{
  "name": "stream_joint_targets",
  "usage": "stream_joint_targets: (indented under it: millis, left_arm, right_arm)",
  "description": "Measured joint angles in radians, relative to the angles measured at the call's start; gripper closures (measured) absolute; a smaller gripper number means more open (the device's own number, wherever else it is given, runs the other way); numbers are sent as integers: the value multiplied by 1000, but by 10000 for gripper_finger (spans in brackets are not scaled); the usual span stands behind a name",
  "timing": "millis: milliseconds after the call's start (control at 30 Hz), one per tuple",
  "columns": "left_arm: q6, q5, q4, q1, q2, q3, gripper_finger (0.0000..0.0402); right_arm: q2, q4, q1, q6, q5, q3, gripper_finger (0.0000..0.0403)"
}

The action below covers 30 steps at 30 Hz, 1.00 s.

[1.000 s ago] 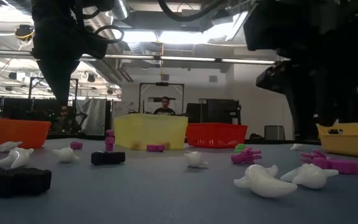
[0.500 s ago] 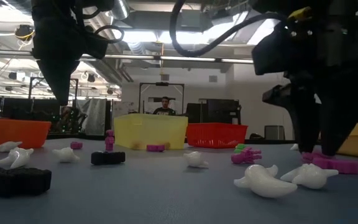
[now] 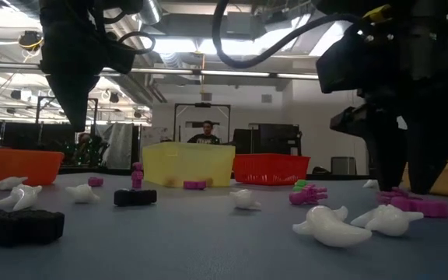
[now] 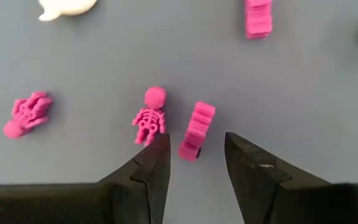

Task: Sort Halloween decoration
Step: Put the pink skeleton toy into the yellow bin

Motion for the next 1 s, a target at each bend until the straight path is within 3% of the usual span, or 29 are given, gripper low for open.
stream_joint_targets:
  millis: [400, 800, 1000]
  left_arm:
    - [0, 0, 3, 0, 0, 0, 284]
    - [0, 0, 8, 0, -1, 0, 284]
    - [0, -24, 8, 0, -1, 0, 284]
  right_arm:
    - [59, 24, 0, 24, 23, 4, 255]
    - [63, 16, -2, -23, 12, 66, 381]
    - [63, 14, -3, -206, 109, 146, 380]
